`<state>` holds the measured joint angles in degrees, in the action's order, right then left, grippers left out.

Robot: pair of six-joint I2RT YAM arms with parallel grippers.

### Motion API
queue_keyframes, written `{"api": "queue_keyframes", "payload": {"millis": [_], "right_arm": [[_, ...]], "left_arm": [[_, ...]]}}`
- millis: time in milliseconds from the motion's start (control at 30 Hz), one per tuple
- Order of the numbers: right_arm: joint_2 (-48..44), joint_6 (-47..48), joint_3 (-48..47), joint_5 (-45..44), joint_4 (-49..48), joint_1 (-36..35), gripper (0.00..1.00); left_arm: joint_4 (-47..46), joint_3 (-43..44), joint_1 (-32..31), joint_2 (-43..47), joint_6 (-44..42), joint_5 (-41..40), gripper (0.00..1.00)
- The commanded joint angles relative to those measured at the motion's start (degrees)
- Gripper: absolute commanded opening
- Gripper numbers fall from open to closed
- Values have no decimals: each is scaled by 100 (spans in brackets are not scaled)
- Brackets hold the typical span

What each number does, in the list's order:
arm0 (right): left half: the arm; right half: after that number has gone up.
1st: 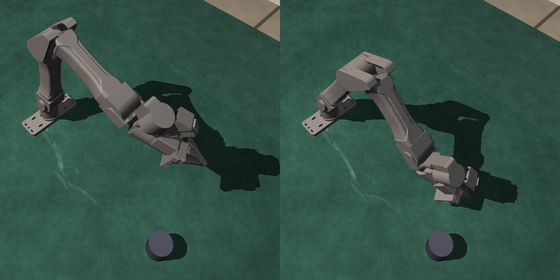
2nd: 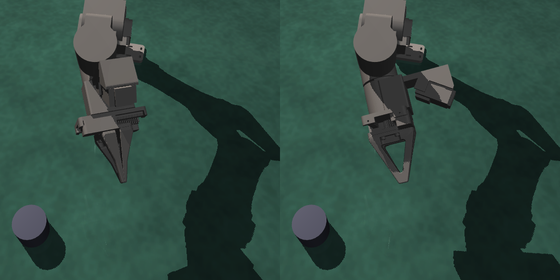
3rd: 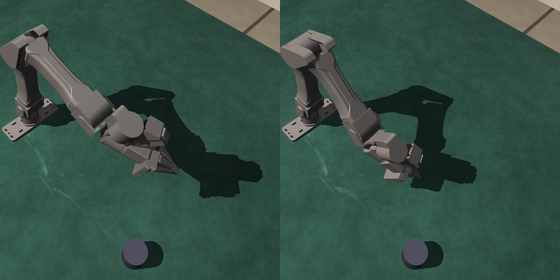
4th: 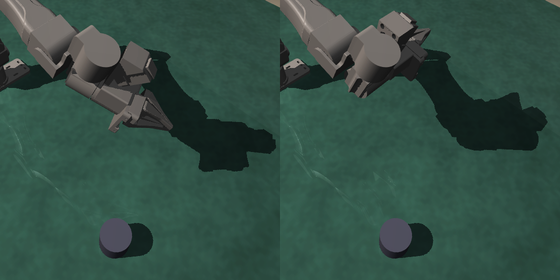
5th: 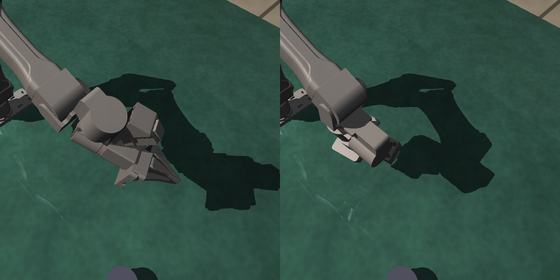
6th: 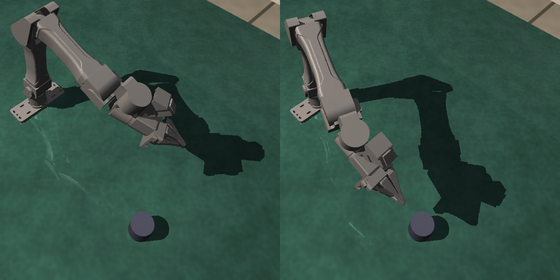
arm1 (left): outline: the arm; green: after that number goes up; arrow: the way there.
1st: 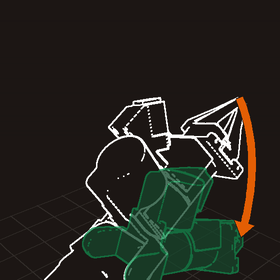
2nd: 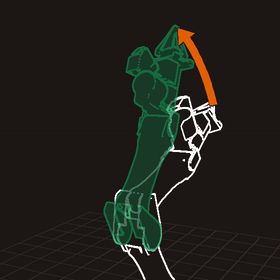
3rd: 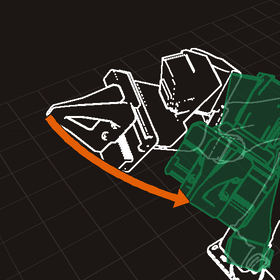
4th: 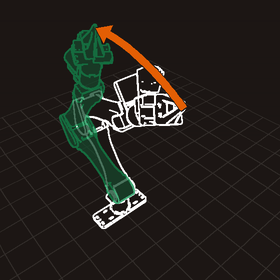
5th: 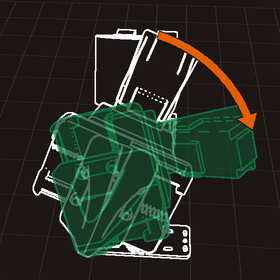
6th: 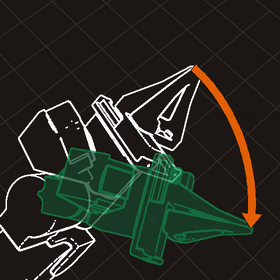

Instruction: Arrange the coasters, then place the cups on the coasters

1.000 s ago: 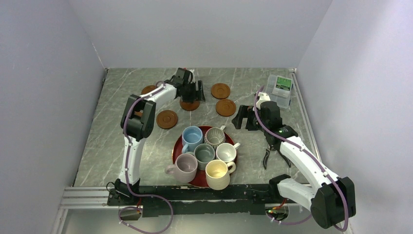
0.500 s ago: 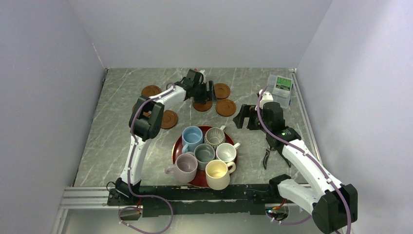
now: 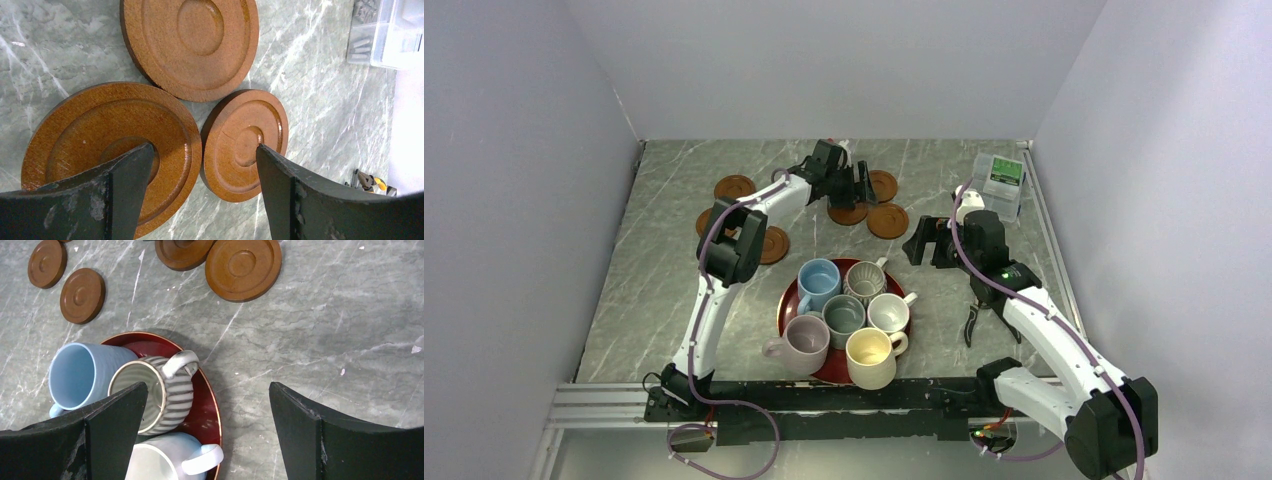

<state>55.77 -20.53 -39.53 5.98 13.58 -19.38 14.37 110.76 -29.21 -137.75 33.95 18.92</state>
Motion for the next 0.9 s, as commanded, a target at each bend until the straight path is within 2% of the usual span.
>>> {"api": "queue_keyframes", "payload": {"millis": [0, 300, 600, 733, 867], "right_arm": [[-93, 54, 30, -60, -284, -1, 97], [-105, 44, 21, -70, -285, 4, 97], [-346, 207, -275, -83, 115, -1, 99], [-518, 151, -367, -12, 200, 3, 99], [-574, 73, -357, 151, 170, 4, 99]], "left_arm": [[215, 111, -115, -325, 59, 37, 82], [270, 197, -185, -280, 6, -23, 82], [1035, 1204, -141, -80, -643, -317, 85], [1043, 1016, -87, 521, -812, -421, 86], [1185, 198, 78, 1416, -973, -653, 86]]}}
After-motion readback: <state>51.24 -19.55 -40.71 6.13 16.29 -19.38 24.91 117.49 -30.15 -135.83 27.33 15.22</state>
